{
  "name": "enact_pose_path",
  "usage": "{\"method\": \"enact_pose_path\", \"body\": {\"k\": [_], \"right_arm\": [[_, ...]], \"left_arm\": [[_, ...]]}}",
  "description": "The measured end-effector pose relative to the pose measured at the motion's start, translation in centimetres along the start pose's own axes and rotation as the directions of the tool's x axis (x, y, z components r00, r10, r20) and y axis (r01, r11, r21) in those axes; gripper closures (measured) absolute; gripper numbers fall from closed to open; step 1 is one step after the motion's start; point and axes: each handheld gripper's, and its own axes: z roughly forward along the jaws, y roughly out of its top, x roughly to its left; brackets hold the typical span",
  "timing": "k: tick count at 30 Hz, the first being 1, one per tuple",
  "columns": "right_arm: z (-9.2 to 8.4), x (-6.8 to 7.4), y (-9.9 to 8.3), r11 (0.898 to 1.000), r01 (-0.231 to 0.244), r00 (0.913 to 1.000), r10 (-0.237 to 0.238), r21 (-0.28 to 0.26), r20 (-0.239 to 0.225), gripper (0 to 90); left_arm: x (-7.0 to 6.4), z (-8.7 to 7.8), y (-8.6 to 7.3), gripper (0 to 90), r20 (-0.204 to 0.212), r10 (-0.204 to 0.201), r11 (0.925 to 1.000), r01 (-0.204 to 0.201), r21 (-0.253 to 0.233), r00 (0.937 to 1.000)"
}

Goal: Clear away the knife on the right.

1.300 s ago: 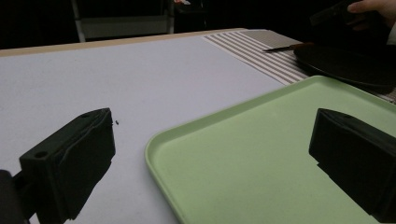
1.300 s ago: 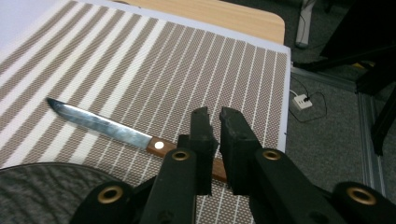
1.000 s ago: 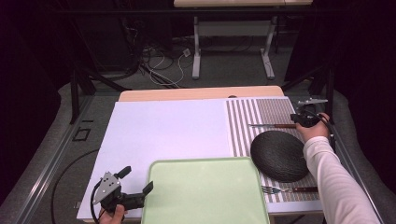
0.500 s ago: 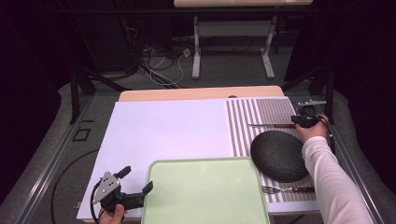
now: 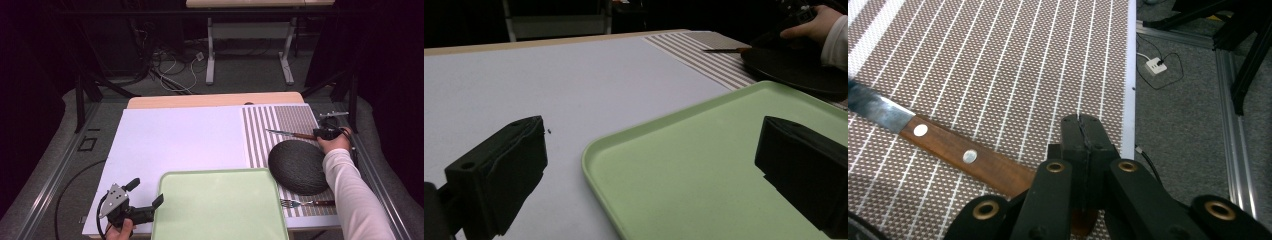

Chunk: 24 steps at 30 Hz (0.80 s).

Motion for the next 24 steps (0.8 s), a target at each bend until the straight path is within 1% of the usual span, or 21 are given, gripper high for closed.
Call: {"method": "enact_pose_path", "body": {"k": [1,2,3,5,6,7,8,10,11,13,14,16,18,20,21,22,24], "right_arm": [[-0.1,-0.1,-0.1,1.000,-0.009,1.0000,0.009,-0.002,-0.002,90.0],[-0.2,-0.2,-0.2,1.000,-0.006,1.0000,0.006,0.003,-0.006,90.0],[-0.3,-0.2,-0.3,1.000,-0.010,0.9999,0.010,0.002,-0.011,90.0],[-0.5,-0.3,-0.5,1.000,-0.030,0.9991,0.030,0.002,-0.029,90.0],[-0.6,-0.3,-0.6,1.000,-0.024,0.9992,0.024,0.005,-0.031,90.0],[-0.7,-0.3,-0.6,0.999,-0.031,0.9991,0.031,0.013,-0.030,90.0],[-0.8,-0.4,-0.7,1.000,-0.025,0.9988,0.025,0.013,-0.043,90.0],[-1.1,-0.3,-0.8,0.999,-0.025,0.9984,0.026,0.024,-0.050,90.0],[-1.1,-0.3,-0.8,0.999,-0.015,0.9981,0.017,0.030,-0.059,90.0],[-1.4,-0.2,-1.0,0.999,-0.019,0.9964,0.022,0.037,-0.082,90.0],[-1.4,-0.2,-1.0,0.999,-0.019,0.9964,0.022,0.037,-0.082,90.0],[-1.6,-0.1,-1.1,0.999,-0.015,0.9943,0.020,0.046,-0.104,90.0],[-1.8,0.1,-1.2,0.999,-0.005,0.9930,0.012,0.054,-0.118,90.0],[-2.0,0.2,-1.3,0.998,0.016,0.9913,-0.007,0.065,-0.132,90.0],[-2.1,0.3,-1.3,0.997,0.012,0.9897,-0.001,0.077,-0.143,90.0],[-2.1,0.3,-1.4,0.997,0.019,0.9898,-0.008,0.074,-0.142,90.0],[-2.3,0.5,-1.4,0.996,0.014,0.9872,0.000,0.083,-0.160,90.0]], "left_arm": [[0.0,0.0,0.0,0.4,0.001,-0.002,1.0000,0.002,0.002,1.0000],[0.0,0.0,0.0,0.4,-0.002,-0.003,1.0000,0.003,-0.005,1.0000],[0.0,0.0,0.0,0.4,0.000,-0.002,1.0000,0.002,0.000,1.0000],[-0.1,0.0,0.0,0.4,0.000,-0.001,1.0000,0.001,0.001,1.0000],[-0.1,0.0,0.0,0.4,-0.001,-0.002,1.0000,0.002,0.000,1.0000],[-0.1,0.0,0.0,0.4,-0.001,-0.002,1.0000,0.002,0.001,1.0000],[-0.1,0.0,0.0,0.4,-0.001,-0.002,1.0000,0.002,0.001,1.0000],[-0.1,0.0,0.0,0.4,-0.001,-0.001,1.0000,0.001,0.001,1.0000],[0.0,0.0,0.0,0.4,-0.001,-0.001,1.0000,0.001,0.001,1.0000],[0.0,0.0,0.0,0.4,-0.001,-0.002,1.0000,0.002,0.001,1.0000],[0.0,0.0,0.0,0.4,-0.001,-0.002,1.0000,0.002,0.001,1.0000],[0.0,0.0,0.0,0.4,-0.001,-0.004,1.0000,0.004,0.001,1.0000],[0.0,0.0,0.0,0.5,0.000,-0.005,1.0000,0.005,-0.001,1.0000],[0.0,0.0,0.0,0.4,-0.001,-0.004,1.0000,0.004,-0.001,1.0000],[0.0,0.0,0.0,0.5,-0.001,-0.003,1.0000,0.003,-0.001,1.0000],[0.0,0.0,0.0,0.4,0.000,-0.005,1.0000,0.005,-0.002,1.0000],[0.0,0.0,0.0,0.5,-0.001,-0.004,1.0000,0.004,-0.001,1.0000]]}}
